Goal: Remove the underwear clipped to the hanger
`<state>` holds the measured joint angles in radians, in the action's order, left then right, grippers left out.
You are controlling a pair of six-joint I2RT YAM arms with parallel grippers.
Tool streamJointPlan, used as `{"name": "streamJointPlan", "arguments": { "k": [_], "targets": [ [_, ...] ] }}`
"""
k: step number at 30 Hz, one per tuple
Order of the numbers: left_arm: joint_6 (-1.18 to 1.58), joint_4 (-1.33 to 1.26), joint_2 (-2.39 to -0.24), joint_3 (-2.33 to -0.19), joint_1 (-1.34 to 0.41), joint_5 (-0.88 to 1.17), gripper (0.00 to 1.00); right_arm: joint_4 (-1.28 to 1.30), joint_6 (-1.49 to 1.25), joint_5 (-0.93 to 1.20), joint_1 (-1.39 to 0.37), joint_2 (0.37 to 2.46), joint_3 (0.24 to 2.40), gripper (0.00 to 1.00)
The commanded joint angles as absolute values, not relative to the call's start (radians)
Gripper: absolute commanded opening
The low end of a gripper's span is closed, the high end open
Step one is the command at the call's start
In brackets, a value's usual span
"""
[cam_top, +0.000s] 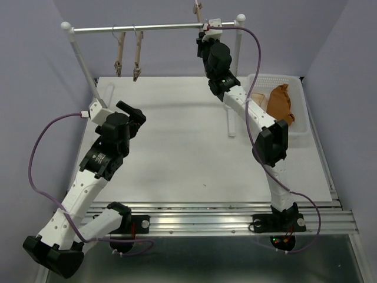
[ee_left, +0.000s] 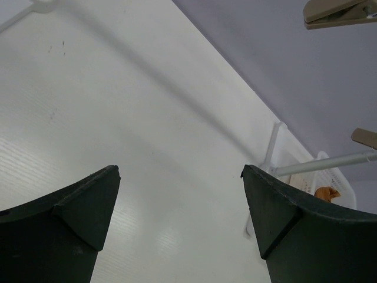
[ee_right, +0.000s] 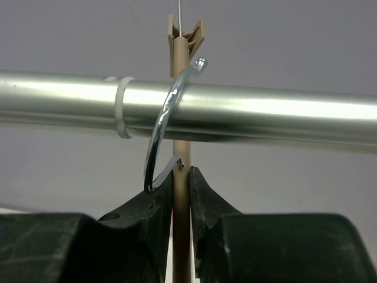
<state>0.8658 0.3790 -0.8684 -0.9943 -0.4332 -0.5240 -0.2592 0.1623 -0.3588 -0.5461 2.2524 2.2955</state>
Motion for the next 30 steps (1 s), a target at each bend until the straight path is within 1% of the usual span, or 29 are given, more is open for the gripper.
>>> {"name": "streamJointPlan", "arguments": {
  "k": [1, 3, 5, 7, 8, 10, 12, 13, 15, 16, 17, 19, 22, 30],
  "targets": [
    [0.847, 0.344, -0.864, -1.028, -0.425, -0.541, 0.96, -0.298, 0.149, -0.376, -0.542, 2.229, 2.241, 0.22],
    [0.847, 0.345, -0.859, -1.029, -0.423, -0.54, 0.96, -0.296, 0.149, -0.379, -0.541, 2.223, 2.221, 0.25],
    [0.845, 0.345, -0.856, -1.028, -0.423, -0.54, 0.96, -0.293, 0.149, -0.379, -0.541, 2.217, 2.203, 0.25],
    [0.847, 0.347, -0.848, -1.026, -0.423, -0.538, 0.96, -0.287, 0.146, -0.379, -0.541, 2.21, 2.195, 0.3],
    [0.847, 0.348, -0.847, -1.026, -0.423, -0.537, 0.96, -0.284, 0.143, -0.379, -0.541, 2.206, 2.188, 0.34],
    [0.85, 0.35, -0.839, -1.022, -0.423, -0.535, 0.96, -0.275, 0.13, -0.368, -0.541, 2.177, 2.155, 0.49],
    [0.85, 0.35, -0.835, -1.019, -0.422, -0.531, 0.97, -0.275, 0.118, -0.347, -0.541, 2.129, 2.102, 0.58],
    [0.85, 0.35, -0.834, -1.017, -0.422, -0.525, 0.97, -0.275, 0.109, -0.325, -0.541, 2.109, 2.082, 0.67],
    [0.85, 0.35, -0.831, -1.015, -0.422, -0.522, 0.97, -0.273, 0.104, -0.304, -0.541, 2.05, 2.027, 0.78],
    [0.848, 0.351, -0.833, -1.015, -0.422, -0.52, 0.97, -0.272, 0.103, -0.29, -0.541, 2.028, 2.005, 0.91],
    [0.847, 0.35, -0.831, -1.014, -0.422, -0.515, 0.97, -0.272, 0.103, -0.249, -0.541, 2.007, 1.985, 1.0],
    [0.845, 0.347, -0.83, -1.012, -0.42, -0.511, 0.97, -0.265, 0.104, -0.183, -0.541, 1.936, 1.922, 1.0],
    [0.844, 0.344, -0.831, -1.009, -0.42, -0.5, 0.97, -0.264, 0.097, -0.144, -0.541, 1.846, 1.849, 1.0],
    [0.842, 0.339, -0.825, -0.999, -0.419, -0.472, 0.99, -0.284, 0.106, -0.103, -0.541, 1.631, 1.683, 1.0]
  ]
}}
